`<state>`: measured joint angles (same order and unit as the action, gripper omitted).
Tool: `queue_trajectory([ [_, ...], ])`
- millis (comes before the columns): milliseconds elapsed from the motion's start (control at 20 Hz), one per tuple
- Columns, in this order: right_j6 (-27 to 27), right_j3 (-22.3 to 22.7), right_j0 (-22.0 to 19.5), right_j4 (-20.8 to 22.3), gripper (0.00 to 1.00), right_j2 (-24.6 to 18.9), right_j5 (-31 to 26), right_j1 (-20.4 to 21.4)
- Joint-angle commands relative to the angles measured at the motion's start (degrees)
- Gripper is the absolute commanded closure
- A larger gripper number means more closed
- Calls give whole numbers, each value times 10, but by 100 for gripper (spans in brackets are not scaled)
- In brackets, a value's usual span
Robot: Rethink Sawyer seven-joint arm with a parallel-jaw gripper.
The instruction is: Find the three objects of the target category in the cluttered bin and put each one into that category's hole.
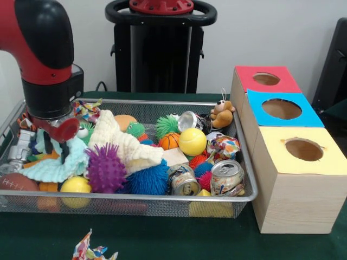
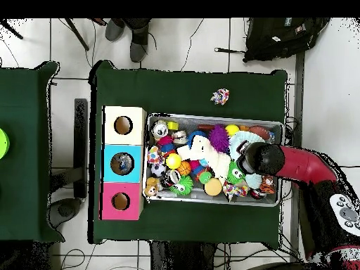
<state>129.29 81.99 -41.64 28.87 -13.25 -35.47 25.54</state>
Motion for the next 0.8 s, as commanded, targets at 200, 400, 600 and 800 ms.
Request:
queue_trajectory([
  [200,-21,-17,17,-38,0,-86,44,-91],
  [400,-39,-10,11,-51,0,-103,27,-95],
  [600,-40,6,11,-63,0,-108,21,-90],
  [800,-33,11,20,-65,0,-99,16,-80],
])
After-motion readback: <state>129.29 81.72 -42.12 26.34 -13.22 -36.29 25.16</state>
